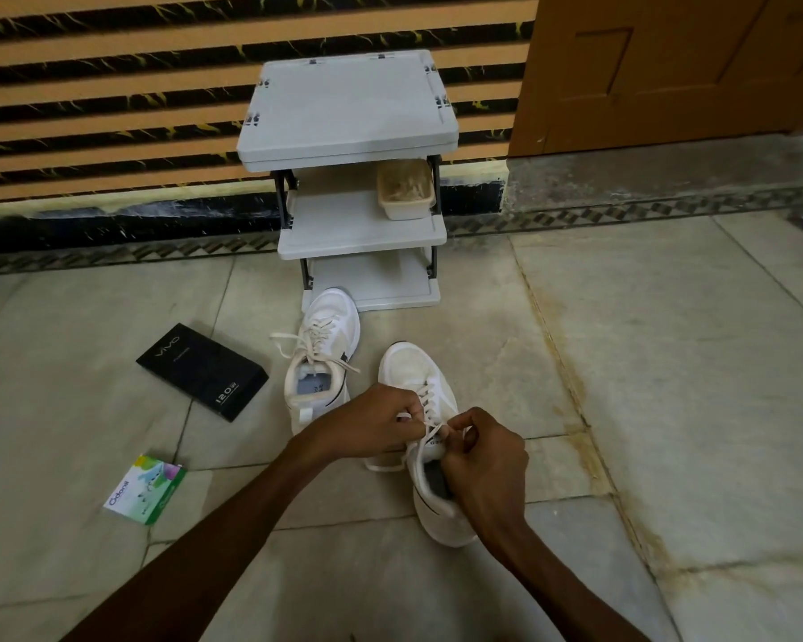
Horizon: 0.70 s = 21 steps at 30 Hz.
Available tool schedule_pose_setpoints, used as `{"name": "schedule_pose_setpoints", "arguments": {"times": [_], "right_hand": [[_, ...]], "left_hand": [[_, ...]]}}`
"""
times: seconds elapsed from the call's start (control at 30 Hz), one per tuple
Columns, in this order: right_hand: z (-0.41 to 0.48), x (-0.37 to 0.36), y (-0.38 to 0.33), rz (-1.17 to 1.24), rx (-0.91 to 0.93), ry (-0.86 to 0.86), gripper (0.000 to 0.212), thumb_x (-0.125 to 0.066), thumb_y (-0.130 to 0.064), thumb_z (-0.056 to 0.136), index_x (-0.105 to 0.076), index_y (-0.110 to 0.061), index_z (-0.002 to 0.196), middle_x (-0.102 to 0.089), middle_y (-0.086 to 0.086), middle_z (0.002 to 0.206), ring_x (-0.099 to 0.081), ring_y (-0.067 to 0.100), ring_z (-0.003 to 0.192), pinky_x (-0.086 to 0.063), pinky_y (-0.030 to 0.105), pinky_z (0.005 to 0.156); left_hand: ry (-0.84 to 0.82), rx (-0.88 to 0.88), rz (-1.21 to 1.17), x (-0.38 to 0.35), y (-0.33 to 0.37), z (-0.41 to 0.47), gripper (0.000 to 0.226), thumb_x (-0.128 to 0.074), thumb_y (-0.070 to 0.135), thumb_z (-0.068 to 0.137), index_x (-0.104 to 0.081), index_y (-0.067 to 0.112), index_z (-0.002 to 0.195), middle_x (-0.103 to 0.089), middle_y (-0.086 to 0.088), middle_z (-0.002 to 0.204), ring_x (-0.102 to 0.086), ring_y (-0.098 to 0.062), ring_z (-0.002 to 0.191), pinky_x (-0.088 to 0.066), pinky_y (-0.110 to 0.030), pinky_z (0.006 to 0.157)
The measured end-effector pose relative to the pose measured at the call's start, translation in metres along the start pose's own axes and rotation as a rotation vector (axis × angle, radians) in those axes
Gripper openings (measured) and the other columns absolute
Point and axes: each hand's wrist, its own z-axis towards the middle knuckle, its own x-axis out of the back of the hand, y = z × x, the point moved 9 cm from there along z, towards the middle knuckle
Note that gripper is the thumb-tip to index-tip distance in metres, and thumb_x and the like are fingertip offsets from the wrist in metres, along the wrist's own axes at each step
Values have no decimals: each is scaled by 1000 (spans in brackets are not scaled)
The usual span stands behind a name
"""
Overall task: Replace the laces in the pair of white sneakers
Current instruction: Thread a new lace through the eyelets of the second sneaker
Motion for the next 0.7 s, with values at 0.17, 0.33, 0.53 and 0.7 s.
{"name": "schedule_pose_setpoints", "arguments": {"times": [0.17,0.33,0.53,0.7], "right_hand": [[-3,2,3,3,-32,47,4,-67,-28,86,-65,-24,85,-60,-10,67,-54,2,57,-32,7,54],[-1,1,2,7,-31,38,3,-66,-28,87,-66,-25,85,-66,-6,69,-59,7,62,-35,11,56],[-2,-1,0,-48,24,-4,15,-64,-35,88,-69,-27,100,-71,-5,79,-63,7,69,-38,13,62],[-2,0,0,-76,51,-17,18,-68,-33,87,-71,-25,103,-72,-5,78,-54,2,64,-37,13,64]], "left_hand": [[7,-16,26,-3,6,3,9,-62,15,83,-63,21,76,-62,13,71,-55,1,67,-42,-16,64],[144,-51,27,12,7,0,6,-66,10,80,-71,13,77,-68,9,71,-61,-2,67,-48,-18,63],[271,6,5,23,-19,-5,12,-67,7,82,-78,11,85,-73,4,79,-60,5,66,-45,-9,64],[340,-9,-99,16,-25,-3,7,-78,16,78,-80,18,85,-75,9,81,-66,0,70,-49,-14,68]]}}
